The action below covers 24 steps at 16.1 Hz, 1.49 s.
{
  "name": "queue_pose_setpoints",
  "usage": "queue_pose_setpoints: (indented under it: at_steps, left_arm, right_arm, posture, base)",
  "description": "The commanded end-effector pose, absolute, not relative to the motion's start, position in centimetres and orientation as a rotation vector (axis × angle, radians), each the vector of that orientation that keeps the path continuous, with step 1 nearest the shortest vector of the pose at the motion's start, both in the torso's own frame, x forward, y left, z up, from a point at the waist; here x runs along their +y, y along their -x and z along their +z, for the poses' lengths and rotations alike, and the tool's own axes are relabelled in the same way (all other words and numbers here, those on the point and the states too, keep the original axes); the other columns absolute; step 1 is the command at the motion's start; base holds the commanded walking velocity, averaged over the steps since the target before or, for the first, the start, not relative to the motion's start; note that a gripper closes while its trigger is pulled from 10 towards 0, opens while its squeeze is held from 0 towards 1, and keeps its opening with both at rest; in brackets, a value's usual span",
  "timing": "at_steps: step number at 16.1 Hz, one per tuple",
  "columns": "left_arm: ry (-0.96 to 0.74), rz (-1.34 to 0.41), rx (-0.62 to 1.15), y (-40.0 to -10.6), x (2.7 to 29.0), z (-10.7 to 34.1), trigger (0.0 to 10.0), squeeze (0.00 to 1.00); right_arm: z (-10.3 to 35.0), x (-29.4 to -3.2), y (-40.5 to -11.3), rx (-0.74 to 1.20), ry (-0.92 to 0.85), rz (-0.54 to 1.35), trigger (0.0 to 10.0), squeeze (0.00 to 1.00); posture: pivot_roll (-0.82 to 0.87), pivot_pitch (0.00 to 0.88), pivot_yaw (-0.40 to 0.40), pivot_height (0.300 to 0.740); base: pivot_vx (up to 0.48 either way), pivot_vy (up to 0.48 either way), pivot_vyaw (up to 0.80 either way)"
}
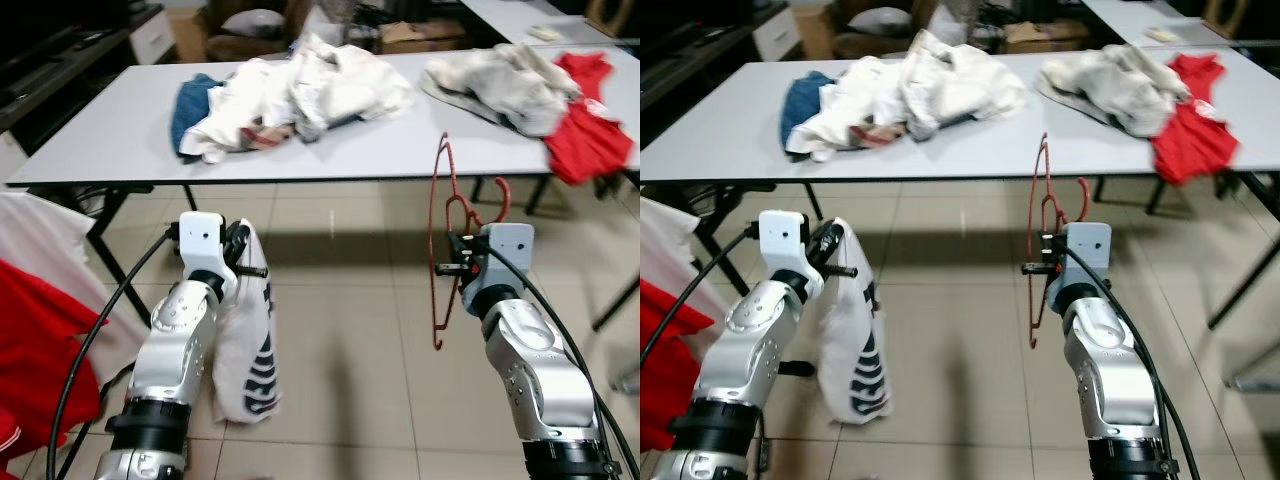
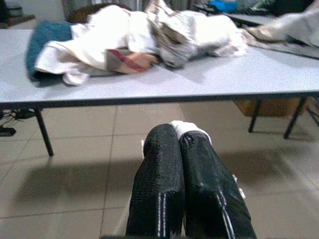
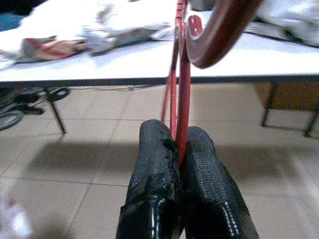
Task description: Hang hanger
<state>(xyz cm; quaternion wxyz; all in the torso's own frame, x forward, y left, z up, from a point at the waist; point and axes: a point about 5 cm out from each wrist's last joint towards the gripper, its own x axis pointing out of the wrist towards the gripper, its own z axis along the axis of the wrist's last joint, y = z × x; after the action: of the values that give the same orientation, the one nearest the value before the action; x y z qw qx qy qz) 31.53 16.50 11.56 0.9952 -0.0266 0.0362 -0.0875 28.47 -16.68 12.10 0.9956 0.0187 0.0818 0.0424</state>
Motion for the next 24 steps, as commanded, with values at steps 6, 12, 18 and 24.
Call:
queue_pose_setpoints:
  at_steps: [6,12,18,24]
  left_arm:
    - [0.048,-0.167,0.038,-31.9,17.1,12.6,10.0,0.00]
    - [0.060,-0.186,0.022,-31.9,16.8,13.1,10.0,0.00]
    - [0.026,-0.273,-0.073,-33.5,16.2,17.0,10.0,0.00]
    - [-0.016,-0.317,-0.229,-37.0,16.0,24.9,10.0,0.00]
  right_arm:
    - [13.3,-15.5,-28.6,0.133,-0.013,0.187,10.0,0.00]
    - [13.8,-16.6,-28.2,0.161,0.095,0.294,10.0,0.00]
    - [17.4,-19.6,-25.4,0.140,0.257,0.671,10.0,0.00]
    - [21.6,-22.7,-21.8,0.187,0.337,0.979,10.0,0.00]
  posture:
    - [-0.14,0.000,0.064,0.740]
    - [-0.14,0.000,0.052,0.740]
    - [-0.15,0.000,0.050,0.740]
    - [-0.16,0.000,0.059,0.740]
  base:
    - [0.402,0.000,-0.61]
    - [0.401,0.000,0.00]
    - [0.402,0.000,0.00]
    - [0.400,0.000,0.00]
